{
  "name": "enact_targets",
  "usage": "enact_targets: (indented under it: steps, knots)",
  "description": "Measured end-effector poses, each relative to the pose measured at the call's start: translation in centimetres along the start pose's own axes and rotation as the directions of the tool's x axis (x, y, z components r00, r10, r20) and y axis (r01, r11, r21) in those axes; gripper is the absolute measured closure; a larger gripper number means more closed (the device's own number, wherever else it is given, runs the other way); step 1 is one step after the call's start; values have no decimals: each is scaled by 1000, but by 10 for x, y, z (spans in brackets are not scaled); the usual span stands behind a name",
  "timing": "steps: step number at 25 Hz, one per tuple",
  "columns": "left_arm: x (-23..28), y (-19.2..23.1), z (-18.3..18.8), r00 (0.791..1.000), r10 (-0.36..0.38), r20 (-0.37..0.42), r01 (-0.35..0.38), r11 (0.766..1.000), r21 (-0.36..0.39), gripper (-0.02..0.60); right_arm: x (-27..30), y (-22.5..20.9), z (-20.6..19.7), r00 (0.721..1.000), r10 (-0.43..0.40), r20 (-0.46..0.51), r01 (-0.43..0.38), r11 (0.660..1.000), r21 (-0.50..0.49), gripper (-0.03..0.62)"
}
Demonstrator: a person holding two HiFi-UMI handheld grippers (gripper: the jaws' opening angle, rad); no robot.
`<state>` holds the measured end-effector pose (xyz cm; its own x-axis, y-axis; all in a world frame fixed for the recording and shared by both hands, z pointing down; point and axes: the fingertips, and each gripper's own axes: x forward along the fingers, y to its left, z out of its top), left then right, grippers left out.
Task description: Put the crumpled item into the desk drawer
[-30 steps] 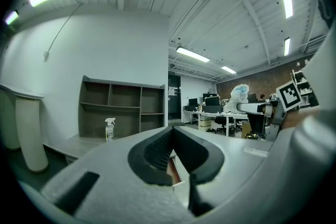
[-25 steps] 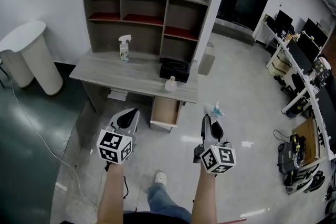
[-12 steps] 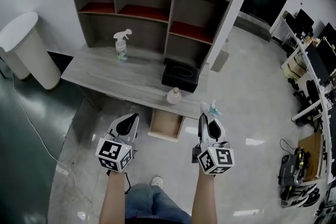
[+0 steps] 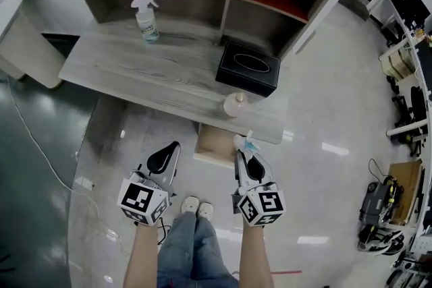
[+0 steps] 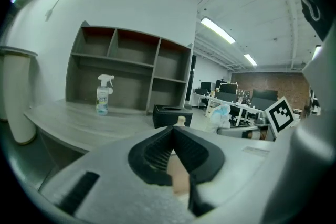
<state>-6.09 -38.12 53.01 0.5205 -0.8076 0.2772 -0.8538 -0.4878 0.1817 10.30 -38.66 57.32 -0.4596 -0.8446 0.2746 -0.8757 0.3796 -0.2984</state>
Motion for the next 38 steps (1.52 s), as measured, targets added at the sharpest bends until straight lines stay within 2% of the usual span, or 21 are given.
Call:
enact_targets:
  steps: [5,10,12,14,18,23,29,33,38]
  knots:
    - [23,15,-70,996,-13,-86,8,998,-54,578,39,-15,-96,987,0,-163,12,997,72,517]
    - [39,24,-127,991,-19,-133,6,995,-95,578,73,-43,-165,956,-7,-293,46,991,125,513]
    - [42,26,-141,990,-14,-141,-1,994,-111,578,81,-49,-182,947,5,-322,43,989,142,489]
    - [43,26,-148,989,-8,-146,-10,993,-121,578,85,-52,-192,938,19,-345,39,986,161,433]
    - [42,27,-146,991,6,-137,-24,991,-131,578,80,-55,-190,937,11,-350,47,986,157,408]
    - [43,26,-108,996,10,-94,-20,995,-98,578,65,-50,-134,971,-7,-238,41,990,137,449]
    - [49,7,-15,1000,-17,6,17,1000,-20,578,30,-51,-12,998,-61,-31,63,996,69,541]
    - [51,-14,59,994,-48,94,44,998,44,578,0,-52,79,989,-92,114,91,996,13,582]
    - [44,-39,145,975,-90,201,61,987,147,578,-44,-54,173,952,-122,282,138,990,-37,582]
